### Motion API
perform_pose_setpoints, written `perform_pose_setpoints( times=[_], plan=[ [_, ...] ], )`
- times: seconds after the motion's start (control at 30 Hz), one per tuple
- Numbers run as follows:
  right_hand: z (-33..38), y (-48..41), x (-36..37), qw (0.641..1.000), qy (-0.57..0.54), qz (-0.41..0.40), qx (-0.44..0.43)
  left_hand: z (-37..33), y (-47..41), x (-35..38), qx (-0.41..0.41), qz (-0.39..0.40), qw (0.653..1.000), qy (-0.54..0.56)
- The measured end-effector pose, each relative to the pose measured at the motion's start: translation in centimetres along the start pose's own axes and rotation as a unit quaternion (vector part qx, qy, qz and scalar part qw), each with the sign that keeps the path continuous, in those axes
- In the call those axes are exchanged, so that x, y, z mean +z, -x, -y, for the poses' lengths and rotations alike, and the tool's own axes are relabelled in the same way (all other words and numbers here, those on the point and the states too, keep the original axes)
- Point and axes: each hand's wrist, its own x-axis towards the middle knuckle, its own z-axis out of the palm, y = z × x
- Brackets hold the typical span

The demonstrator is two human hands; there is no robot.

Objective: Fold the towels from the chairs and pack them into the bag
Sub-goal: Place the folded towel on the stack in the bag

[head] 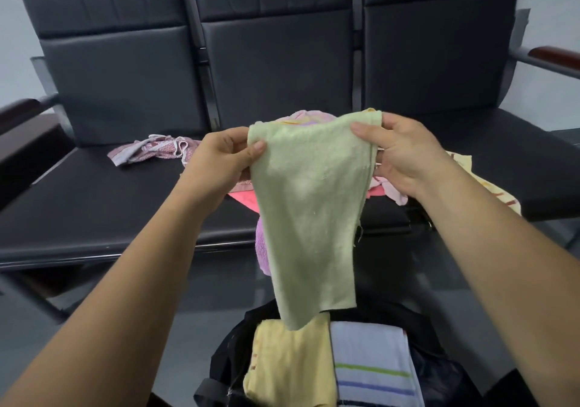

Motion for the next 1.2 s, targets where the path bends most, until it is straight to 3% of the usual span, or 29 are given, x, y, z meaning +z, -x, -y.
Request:
perform_pose_setpoints(
  times=[0.1, 0.27, 0.37, 0.53, 0.63, 0.73, 0.87, 0.97, 1.07, 1.2],
  plan=[
    [0.3, 0.4, 0.4, 0.997, -0.066, -0.004, 0.029, -0.2, 0.1, 0.3, -0.012, -0.014, 1.000, -0.003],
    [0.6, 0.7, 0.2, 0.975, -0.185, 0.097, 0.081, -0.4, 0.0, 0.7, -0.021, -0.010, 0.992, 0.125],
    [0.9, 0.6, -0.1, 0.984, -0.145, 0.075, 0.063, -0.1, -0.2, 0.4, 0.010, -0.019, 0.992, 0.122],
    [0.4, 0.2, -0.8, 1.000, -0.021, -0.013, -0.006, -0.1, 0.1, 0.4, 0.052, -0.077, 0.996, -0.016],
    [0.4, 0.3, -0.5, 0.999, -0.032, -0.029, -0.005, -0.4, 0.1, 0.6, 0.038, -0.090, 0.995, -0.004],
    [0.8, 0.8, -0.1, 0.995, -0.089, 0.022, 0.031, -0.3, -0.2, 0.7, -0.012, -0.102, 0.993, 0.050],
    [0.8, 1.1, 0.0, 0.976, -0.158, 0.118, 0.088, -0.2, -0.1, 0.7, -0.033, -0.017, 0.987, 0.155],
    [1.0, 1.2, 0.1, 0.985, -0.111, 0.105, 0.077, 0.0, 0.0, 0.4, -0.020, -0.040, 0.996, 0.079],
    [0.6, 0.7, -0.2, 0.999, -0.021, 0.022, 0.034, 0.2, 0.2, 0.2, -0.013, -0.088, 0.994, -0.059],
    [-0.2, 0.2, -0.4, 0.999, 0.050, -0.013, 0.012, 0.0, 0.2, 0.5, -0.026, -0.083, 0.993, -0.078]
  ],
)
